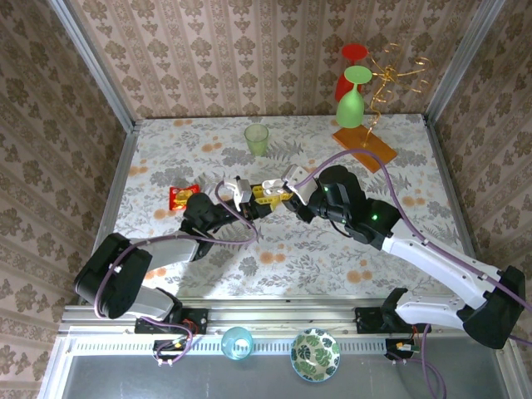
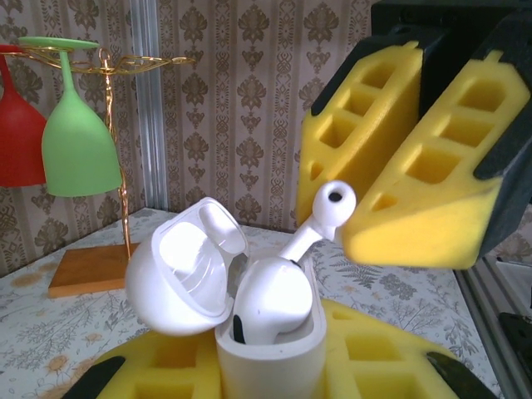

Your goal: Insert the wireless bluetooth earbuds into the charging case

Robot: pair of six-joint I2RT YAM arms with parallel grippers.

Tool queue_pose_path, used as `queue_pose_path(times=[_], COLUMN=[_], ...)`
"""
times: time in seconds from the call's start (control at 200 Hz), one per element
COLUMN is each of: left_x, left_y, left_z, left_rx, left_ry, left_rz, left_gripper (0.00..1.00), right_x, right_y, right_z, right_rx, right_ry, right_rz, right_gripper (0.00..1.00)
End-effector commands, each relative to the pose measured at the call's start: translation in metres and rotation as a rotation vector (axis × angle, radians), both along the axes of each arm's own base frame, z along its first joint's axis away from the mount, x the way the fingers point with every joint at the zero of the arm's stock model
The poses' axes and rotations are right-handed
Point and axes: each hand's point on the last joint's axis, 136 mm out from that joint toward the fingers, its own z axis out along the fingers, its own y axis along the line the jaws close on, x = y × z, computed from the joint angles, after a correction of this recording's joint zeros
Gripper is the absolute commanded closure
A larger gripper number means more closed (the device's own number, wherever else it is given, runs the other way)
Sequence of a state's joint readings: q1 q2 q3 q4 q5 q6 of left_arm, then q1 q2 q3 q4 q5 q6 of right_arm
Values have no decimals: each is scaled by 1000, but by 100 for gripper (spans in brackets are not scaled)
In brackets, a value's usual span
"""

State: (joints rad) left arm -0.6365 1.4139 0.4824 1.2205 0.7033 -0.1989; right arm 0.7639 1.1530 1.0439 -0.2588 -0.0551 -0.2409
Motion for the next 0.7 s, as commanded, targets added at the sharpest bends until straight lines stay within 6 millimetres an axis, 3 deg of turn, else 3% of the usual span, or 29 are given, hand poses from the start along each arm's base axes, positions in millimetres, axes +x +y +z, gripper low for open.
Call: queue_pose_path(times=[0.0,0.47,0.695], left_x=[-6,-13,-16], left_y=[0,7,11], left_z=[1,-19,-29], left_rx=[2,91,161], left_ry=[-89,-179,-201], left_rz=[-5,-54,-82], left_gripper=[93,93,93], right_x=[-1,-11,-6], right_y=[-5,-18,-13], right_z=[13,-9,-14], right_rx=[-35,-237,-274], right_ry=[-29,66,90], right_rz=[-10,30,40], right_gripper=[84,85,86])
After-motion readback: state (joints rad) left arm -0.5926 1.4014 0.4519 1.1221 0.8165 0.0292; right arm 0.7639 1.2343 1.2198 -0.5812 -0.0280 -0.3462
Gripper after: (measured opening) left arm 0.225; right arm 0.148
